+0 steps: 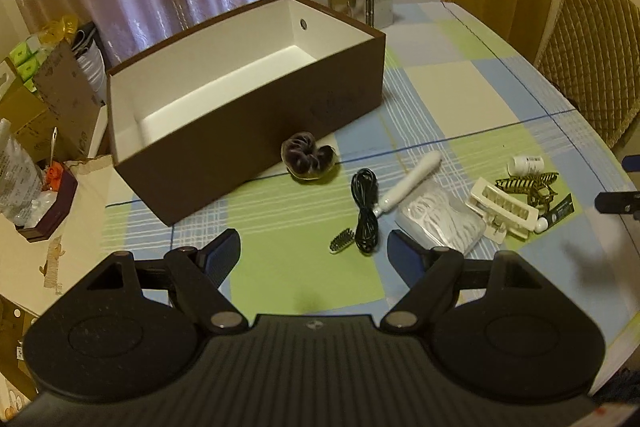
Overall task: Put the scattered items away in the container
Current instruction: 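Withdraw both tools from the box back toward the table items, then grasp the green lip balm tube with the right tool while the left tool grasps the dark scrunchie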
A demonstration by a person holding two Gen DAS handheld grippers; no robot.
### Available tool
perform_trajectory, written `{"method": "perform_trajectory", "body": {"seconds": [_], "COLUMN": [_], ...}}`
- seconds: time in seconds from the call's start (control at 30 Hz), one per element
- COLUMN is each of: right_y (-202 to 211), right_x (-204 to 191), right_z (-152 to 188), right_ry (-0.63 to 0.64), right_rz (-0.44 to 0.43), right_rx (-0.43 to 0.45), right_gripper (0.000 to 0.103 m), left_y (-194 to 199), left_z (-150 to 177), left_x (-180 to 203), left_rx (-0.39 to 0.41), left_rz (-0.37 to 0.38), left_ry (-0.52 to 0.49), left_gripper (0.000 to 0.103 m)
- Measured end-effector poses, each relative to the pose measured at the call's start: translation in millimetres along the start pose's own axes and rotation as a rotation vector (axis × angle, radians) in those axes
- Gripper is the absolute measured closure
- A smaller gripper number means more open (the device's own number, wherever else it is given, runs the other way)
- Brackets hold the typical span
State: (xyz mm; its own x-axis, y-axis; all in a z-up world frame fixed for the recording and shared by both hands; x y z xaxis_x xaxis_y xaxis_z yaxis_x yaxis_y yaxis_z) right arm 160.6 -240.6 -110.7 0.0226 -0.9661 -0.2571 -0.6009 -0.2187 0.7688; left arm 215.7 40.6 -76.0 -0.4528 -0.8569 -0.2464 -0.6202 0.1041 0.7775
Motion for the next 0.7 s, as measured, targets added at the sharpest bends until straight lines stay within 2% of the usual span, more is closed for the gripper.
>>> {"method": "perform_trajectory", "body": {"seconds": [0.27, 0.57, 0.7], "right_y": [-29.9, -57.6, -68.0], "right_x": [7.3, 13.3, 12.9], "right_z": [20.3, 25.8, 28.4], "right_ry": [-0.064, -0.080, -0.065], "right_rz": [0.039, 0.082, 0.109], "right_rx": [-0.034, -0.028, -0.038], "right_gripper": [0.002, 0.003, 0.010], "left_y": [-15.5, -42.0, -50.2], "left_z": [0.6, 1.9, -1.5], "left_x": [1.8, 2.1, 2.2], "left_rx": [-0.019, -0.061, -0.067], "left_rz": [0.008, 0.029, 0.039], "left_ry": [-0.007, -0.038, -0.053], "left_gripper": [0.026, 0.026, 0.026]}}
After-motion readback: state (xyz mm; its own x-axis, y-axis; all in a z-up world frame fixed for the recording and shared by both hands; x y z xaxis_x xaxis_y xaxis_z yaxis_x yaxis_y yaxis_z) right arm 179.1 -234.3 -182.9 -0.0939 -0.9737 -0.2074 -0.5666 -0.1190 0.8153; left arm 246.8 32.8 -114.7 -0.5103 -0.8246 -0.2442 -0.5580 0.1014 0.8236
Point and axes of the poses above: each gripper's, at about its wrist camera, not at the fingertips, and y roughly against the way its jaws point, x to its right, z to its underside, the point moved 4 cm from there along -y, roughly the way its jaws point, and after that the axes turned 13 degrees about -y, right-handed, at the moved point
